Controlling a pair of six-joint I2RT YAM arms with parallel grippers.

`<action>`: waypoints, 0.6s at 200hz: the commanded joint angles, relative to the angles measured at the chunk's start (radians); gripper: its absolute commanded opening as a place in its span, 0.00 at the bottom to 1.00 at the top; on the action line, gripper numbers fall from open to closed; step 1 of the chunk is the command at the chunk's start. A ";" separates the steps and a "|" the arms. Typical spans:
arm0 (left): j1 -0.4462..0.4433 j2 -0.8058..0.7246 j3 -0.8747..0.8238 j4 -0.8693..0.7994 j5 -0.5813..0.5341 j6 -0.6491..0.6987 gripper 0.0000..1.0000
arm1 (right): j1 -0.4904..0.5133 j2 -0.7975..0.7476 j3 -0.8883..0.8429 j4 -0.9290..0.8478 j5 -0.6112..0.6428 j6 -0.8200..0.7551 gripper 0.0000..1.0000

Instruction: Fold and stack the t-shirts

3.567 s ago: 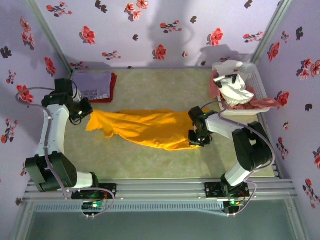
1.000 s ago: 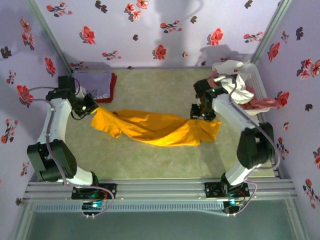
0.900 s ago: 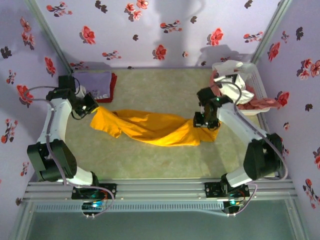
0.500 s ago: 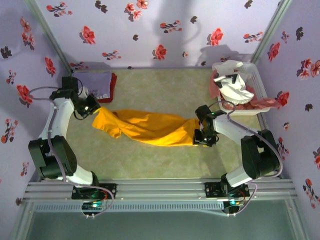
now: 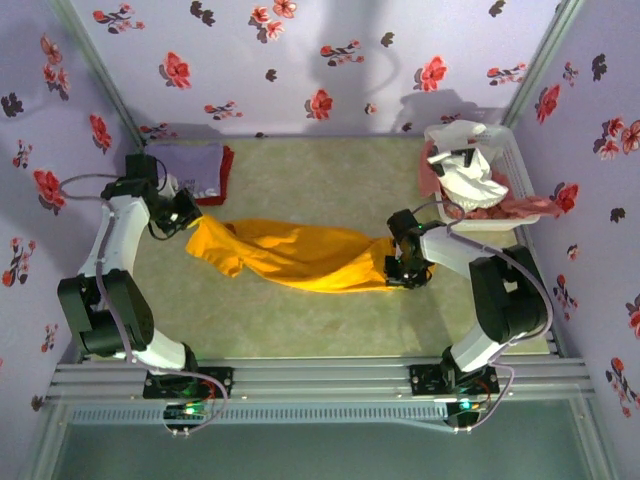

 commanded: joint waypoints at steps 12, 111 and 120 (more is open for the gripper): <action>-0.007 0.002 -0.012 -0.013 0.003 0.028 0.00 | 0.009 -0.059 -0.014 -0.002 0.021 0.003 0.00; -0.015 -0.176 0.198 -0.073 -0.082 -0.022 0.00 | 0.021 -0.587 0.268 -0.274 0.194 0.007 0.00; -0.023 -0.214 0.233 -0.103 -0.125 -0.023 0.00 | 0.022 -0.616 0.323 -0.276 0.229 -0.007 0.00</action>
